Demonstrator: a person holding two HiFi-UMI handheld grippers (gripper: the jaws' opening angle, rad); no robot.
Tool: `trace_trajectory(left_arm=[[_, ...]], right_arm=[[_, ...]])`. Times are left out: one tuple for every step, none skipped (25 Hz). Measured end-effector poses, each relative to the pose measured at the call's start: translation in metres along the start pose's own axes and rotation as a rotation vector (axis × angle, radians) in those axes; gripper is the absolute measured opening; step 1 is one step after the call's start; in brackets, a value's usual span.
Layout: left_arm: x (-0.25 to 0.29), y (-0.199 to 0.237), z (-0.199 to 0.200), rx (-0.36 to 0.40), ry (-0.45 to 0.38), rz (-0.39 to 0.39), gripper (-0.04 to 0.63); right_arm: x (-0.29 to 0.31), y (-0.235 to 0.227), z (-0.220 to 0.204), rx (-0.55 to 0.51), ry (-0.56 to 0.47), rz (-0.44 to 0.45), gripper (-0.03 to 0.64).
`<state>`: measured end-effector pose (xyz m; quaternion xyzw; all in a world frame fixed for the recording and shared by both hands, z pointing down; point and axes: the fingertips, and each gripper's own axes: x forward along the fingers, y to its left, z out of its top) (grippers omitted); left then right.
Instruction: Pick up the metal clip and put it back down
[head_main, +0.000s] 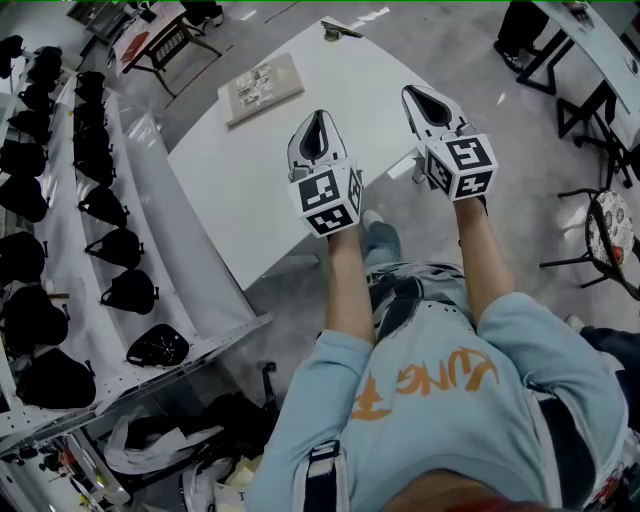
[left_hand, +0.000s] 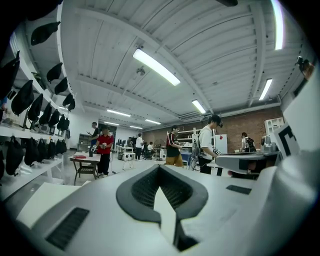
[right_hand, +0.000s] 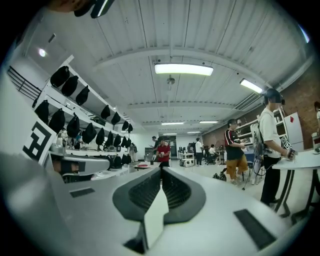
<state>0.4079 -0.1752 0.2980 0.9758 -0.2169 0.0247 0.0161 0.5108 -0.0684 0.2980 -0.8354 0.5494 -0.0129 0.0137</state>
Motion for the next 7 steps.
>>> trace_trajectory(left_arm=[[-0.002,-0.001,0.0,0.001,0.0,0.001,0.006],[-0.003,-0.002,0.0,0.001,0.0,0.001,0.006],[-0.005,-0.004,0.0,0.002,0.0,0.001,0.006],[-0.006,-0.006,0.0,0.003,0.001,0.001,0.006],[-0.008,-0.008,-0.001,0.003,0.002,0.001,0.006],[-0.009,-0.009,-0.002,0.003,0.003,0.001,0.006],[-0.01,-0.011,-0.002,0.003,0.003,0.002,0.006]], right_arm=[[-0.002,0.001,0.001,-0.001,-0.002,0.003,0.034],[-0.004,0.001,0.001,-0.002,-0.005,0.005,0.034],[-0.006,0.001,0.002,-0.002,-0.007,0.006,0.034],[-0.008,0.0,0.002,-0.002,-0.008,0.006,0.034],[-0.01,0.0,0.002,-0.001,-0.009,0.007,0.034],[-0.012,0.0,0.002,0.0,-0.009,0.009,0.034],[-0.014,-0.001,0.002,0.0,-0.009,0.011,0.034]])
